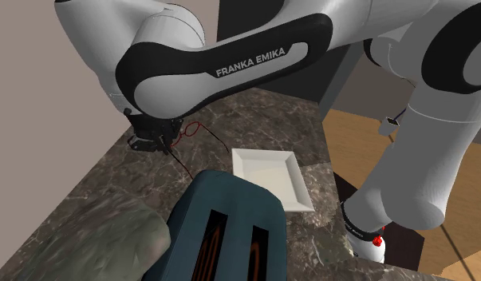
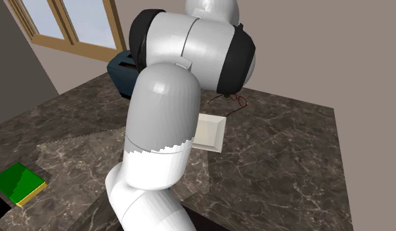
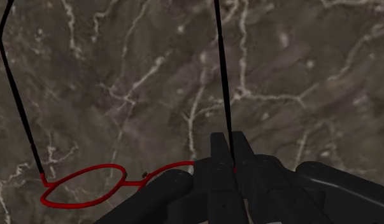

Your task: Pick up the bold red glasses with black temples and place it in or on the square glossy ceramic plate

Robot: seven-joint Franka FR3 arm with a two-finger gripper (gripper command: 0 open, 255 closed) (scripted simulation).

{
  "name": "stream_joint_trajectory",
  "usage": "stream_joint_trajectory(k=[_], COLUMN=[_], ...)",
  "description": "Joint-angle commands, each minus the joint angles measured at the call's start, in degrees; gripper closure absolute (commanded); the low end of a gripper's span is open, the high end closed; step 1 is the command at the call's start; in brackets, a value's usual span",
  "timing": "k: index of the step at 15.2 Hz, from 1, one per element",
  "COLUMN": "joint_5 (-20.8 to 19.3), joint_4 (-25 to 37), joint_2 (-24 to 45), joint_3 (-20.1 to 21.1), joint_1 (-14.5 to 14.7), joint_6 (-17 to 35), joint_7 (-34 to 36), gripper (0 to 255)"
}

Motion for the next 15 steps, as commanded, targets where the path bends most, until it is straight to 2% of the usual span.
stream_joint_trajectory(k=[1,4,15], joint_5=[0.00,0.00,1.11], joint_4=[0.00,0.00,6.63], joint_2=[0.00,0.00,-1.42], joint_3=[0.00,0.00,0.47], joint_1=[0.00,0.00,0.35], joint_6=[0.00,0.00,-7.63], joint_7=[0.00,0.00,-1.74], gripper=[255,255,255])
